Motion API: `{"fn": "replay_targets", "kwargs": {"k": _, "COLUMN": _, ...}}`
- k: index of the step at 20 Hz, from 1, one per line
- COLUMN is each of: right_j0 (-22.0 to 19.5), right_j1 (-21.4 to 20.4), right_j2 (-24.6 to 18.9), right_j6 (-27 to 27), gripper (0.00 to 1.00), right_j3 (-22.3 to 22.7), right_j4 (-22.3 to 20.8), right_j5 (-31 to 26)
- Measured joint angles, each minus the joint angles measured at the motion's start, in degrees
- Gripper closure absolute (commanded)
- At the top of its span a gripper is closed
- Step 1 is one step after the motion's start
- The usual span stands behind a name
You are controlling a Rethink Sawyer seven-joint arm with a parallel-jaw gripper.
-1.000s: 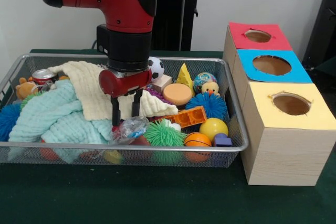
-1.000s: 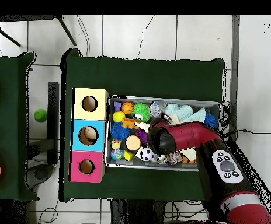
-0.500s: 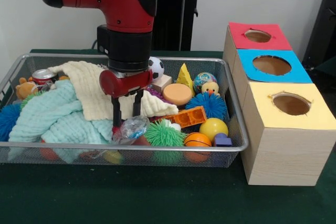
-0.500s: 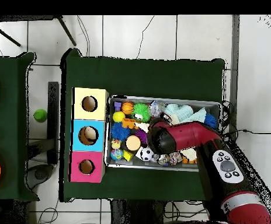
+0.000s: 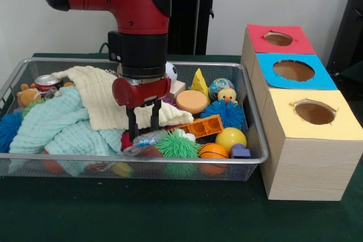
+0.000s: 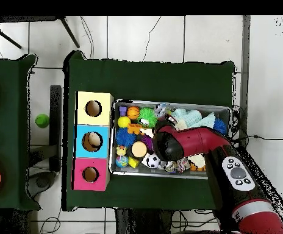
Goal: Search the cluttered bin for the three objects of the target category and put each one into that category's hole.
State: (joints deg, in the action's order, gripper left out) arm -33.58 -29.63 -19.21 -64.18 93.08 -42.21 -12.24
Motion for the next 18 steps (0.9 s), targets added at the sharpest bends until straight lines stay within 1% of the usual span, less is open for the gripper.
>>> {"fn": "replay_targets", "kwargs": {"k": 5, "right_j0": -0.06, "right_j1": 0.19, "right_j2": -0.6, "right_j6": 0.0, "gripper": 0.0, "right_j3": 0.37, "right_j4": -0.01, "right_j5": 3.93}}
{"fn": "replay_targets", "kwargs": {"k": 9, "right_j0": -0.06, "right_j1": 0.28, "right_j2": -0.64, "right_j6": 0.0, "gripper": 0.0, "right_j3": 0.81, "right_j4": -0.01, "right_j5": 5.36}}
{"fn": "replay_targets", "kwargs": {"k": 18, "right_j0": 0.08, "right_j1": 0.5, "right_j2": -0.64, "right_j6": 0.0, "gripper": 0.0, "right_j3": 1.26, "right_j4": -0.02, "right_j5": 5.72}}
